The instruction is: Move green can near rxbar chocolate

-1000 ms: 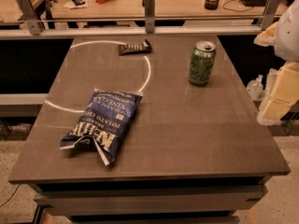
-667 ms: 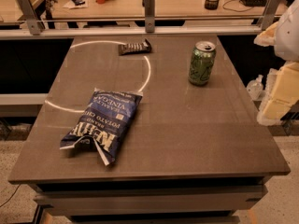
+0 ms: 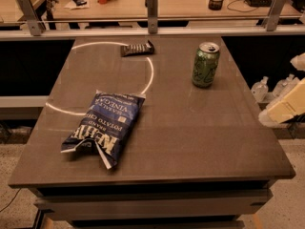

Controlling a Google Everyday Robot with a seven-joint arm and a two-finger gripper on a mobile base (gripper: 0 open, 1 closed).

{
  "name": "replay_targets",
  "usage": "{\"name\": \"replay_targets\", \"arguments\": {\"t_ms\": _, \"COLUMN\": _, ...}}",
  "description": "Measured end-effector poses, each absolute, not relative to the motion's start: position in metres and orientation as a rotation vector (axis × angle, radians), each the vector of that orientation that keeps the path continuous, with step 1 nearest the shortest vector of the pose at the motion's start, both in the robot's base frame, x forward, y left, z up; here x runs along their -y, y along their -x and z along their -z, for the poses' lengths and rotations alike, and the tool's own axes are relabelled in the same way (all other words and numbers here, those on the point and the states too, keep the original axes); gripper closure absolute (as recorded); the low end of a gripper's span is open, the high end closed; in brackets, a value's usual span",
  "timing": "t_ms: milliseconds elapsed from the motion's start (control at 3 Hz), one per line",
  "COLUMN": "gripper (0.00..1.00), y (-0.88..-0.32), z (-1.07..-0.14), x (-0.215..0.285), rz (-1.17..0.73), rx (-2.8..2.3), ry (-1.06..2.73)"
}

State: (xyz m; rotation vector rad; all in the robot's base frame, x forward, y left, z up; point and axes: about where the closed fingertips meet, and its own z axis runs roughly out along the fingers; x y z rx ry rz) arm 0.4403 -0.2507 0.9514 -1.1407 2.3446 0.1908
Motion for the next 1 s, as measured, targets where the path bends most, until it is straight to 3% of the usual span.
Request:
{"name": "replay_targets", "arguments": {"t_ms": 333, "gripper": 0.0, "y": -0.432, "z": -0.917, "x": 0.256, "rz": -0.375, "rx": -2.313, "ry": 0.845}}
{"name": "replay_targets", "arguments": {"t_ms": 1000, "gripper": 0.0, "y": -0.469, "z": -0.921, "x": 0.247, "rz": -0.462, "rx": -1.917, "ry": 0.627}}
